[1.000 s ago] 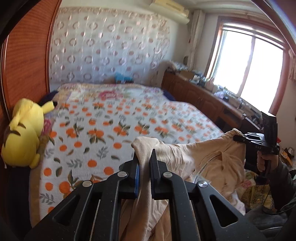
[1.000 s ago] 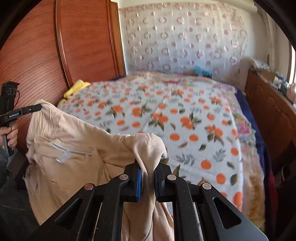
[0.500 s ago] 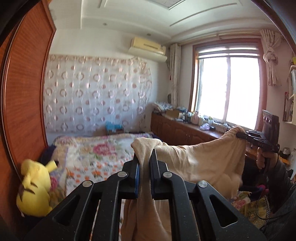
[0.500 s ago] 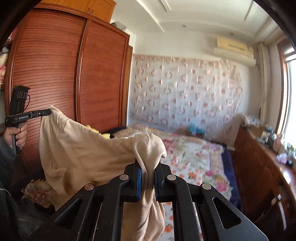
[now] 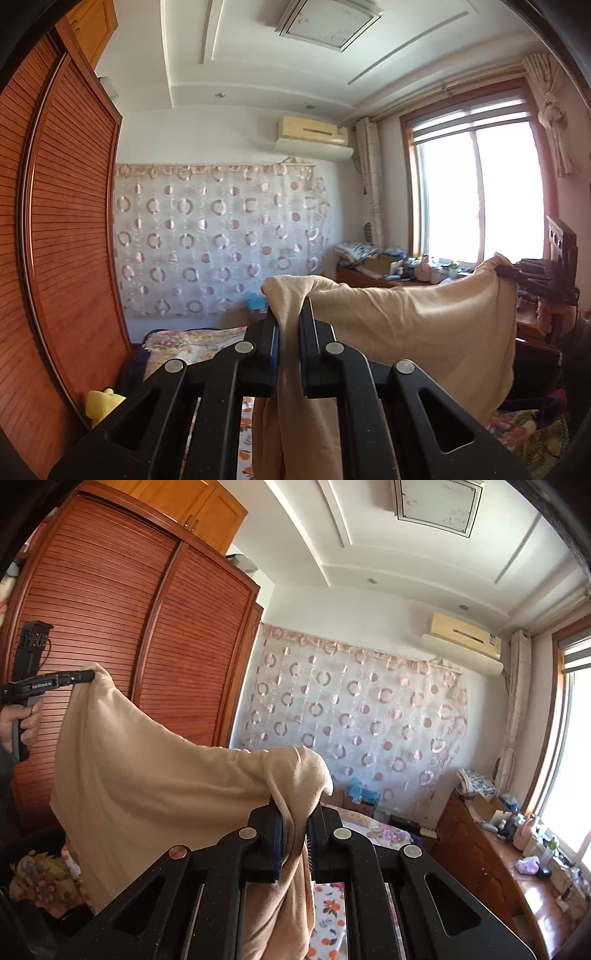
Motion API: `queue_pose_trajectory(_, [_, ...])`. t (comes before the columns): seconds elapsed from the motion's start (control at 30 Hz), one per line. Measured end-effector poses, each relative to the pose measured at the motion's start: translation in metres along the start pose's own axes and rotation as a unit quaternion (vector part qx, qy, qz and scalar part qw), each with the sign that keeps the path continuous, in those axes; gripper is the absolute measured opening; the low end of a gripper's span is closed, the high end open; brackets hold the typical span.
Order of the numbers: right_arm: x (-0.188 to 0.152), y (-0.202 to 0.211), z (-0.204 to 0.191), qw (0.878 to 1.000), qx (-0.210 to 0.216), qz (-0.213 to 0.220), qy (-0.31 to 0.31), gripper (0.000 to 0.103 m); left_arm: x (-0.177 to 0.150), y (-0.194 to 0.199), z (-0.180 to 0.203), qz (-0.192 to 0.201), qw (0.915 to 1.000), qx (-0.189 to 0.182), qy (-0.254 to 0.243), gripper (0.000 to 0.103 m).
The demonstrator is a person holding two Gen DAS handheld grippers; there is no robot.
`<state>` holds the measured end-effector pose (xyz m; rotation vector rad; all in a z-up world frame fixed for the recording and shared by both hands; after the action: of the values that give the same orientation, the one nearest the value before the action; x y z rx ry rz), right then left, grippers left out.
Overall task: Fold small clothes
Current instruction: 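Lift the shirt high with both tools and swing it over toward the collar, then lay the shirt down folded in half and open both tools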
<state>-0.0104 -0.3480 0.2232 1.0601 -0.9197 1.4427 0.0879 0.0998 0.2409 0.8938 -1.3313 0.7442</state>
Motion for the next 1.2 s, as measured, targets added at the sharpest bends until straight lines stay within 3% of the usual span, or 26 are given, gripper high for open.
queue_pose_trajectory(0.1, [-0.012,-0.045,-0.011,1.0,-0.006,-0.024,0.001,0.01,-0.018,-0.034,-0.029,-0.031,0.9993,0.019,0.01,0.01])
queue_pose_trajectory(0.2, [-0.016,-0.1,-0.032,0.999,-0.003,-0.054,0.01,0.01,-0.061,-0.088,-0.066,-0.078,0.9959,0.034,0.031,0.01])
queue_pose_trajectory(0.4, [-0.081,-0.219,-0.072,0.99,-0.01,-0.132,0.038,0.01,-0.16,-0.197,-0.126,-0.166,0.9815,0.055,0.078,0.01])
queue_pose_trajectory(0.57, [-0.12,-0.291,-0.104,0.98,-0.015,-0.189,0.056,0.01,-0.202,-0.259,-0.143,-0.205,0.9738,0.058,0.079,0.01])
queue_pose_trajectory(0.8, [-0.13,-0.373,-0.121,0.967,-0.017,-0.247,0.06,0.01,-0.237,-0.308,-0.172,-0.24,0.9652,0.055,0.088,0.01])
queue_pose_trajectory(0.97, [-0.131,-0.408,-0.119,0.956,-0.011,-0.286,0.059,0.01,-0.267,-0.325,-0.187,-0.279,0.9552,0.062,0.078,0.026])
queue_pose_trajectory(1.03, [-0.133,-0.419,-0.116,0.954,-0.01,-0.296,0.054,0.01,-0.276,-0.325,-0.191,-0.285,0.9529,0.054,0.089,0.043])
queue_pose_trajectory(1.2, [-0.147,-0.432,-0.11,0.942,-0.017,-0.332,0.038,0.015,-0.297,-0.322,-0.192,-0.318,0.9408,0.032,0.112,0.044])
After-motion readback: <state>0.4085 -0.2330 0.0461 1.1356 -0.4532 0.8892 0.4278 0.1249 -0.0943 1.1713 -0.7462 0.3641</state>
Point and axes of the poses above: each gripper's, at about its wrist camera, not at the fingertips, and y roughly against the way its jaws point, z to its right, x to its top, the point moved 5 cm from there along -y, roughly the way its jaws point, and after that the axes turned 15 degrees about -x, right-handed, at the moved point
